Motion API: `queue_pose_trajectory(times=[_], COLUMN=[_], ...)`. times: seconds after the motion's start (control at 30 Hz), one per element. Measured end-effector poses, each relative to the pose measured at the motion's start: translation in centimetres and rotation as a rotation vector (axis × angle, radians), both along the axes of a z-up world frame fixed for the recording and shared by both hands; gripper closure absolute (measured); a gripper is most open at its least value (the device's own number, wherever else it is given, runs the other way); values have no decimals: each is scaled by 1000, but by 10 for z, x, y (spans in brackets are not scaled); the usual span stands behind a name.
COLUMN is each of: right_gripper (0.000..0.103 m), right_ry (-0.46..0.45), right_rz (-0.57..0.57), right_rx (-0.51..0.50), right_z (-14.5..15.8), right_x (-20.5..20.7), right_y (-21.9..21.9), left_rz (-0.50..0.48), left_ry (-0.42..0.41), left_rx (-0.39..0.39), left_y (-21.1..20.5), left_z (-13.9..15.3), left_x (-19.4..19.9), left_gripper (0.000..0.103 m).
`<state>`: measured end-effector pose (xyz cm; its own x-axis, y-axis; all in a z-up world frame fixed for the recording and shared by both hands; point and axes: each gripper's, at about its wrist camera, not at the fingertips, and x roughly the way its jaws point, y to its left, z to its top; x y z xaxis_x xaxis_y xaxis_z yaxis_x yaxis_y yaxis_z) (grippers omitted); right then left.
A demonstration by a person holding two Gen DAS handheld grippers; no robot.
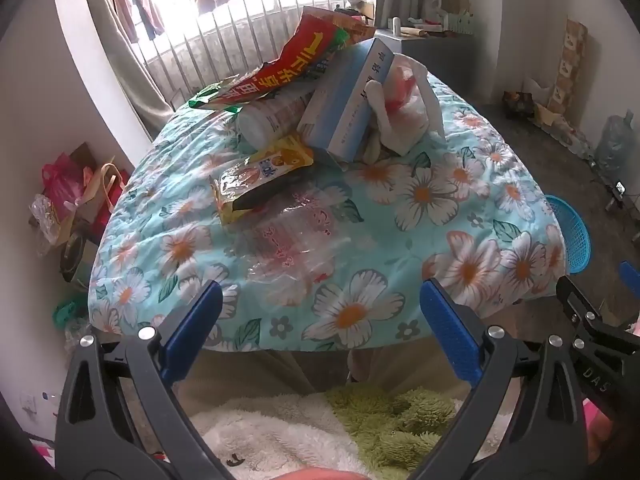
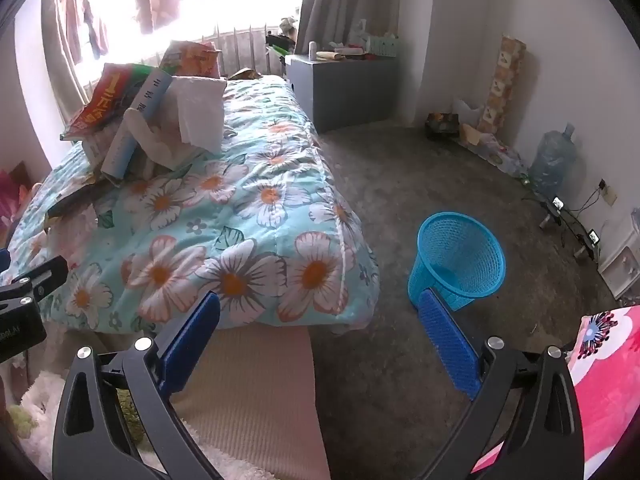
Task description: Collect trash
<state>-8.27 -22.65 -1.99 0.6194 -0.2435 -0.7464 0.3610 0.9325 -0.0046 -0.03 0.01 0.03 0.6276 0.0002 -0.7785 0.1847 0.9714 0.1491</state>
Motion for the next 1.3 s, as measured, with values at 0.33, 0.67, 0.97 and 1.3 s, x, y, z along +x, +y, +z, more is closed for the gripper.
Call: queue_pose_trajectory(times=[0.33,0.67,0.97,1.3], right_gripper=[6,6,6,6], right_ry=[-9,-16,-19,-19], right_rz=[0,1,1,0], right_rx=[2,1,3,2], right_z=[-1,5,5,6], right_x=[0,0,-1,0], right_y=[-1,1,1,2], left_rz=[3,-1,9,8], left_ry=[6,-2,3,3], left_rx=[-1,-8,-16,-16], left_y=[-2,1,6,6], left_z=[6,4,4,4], left_x=[4,0,3,3], left_gripper=[8,8,8,8])
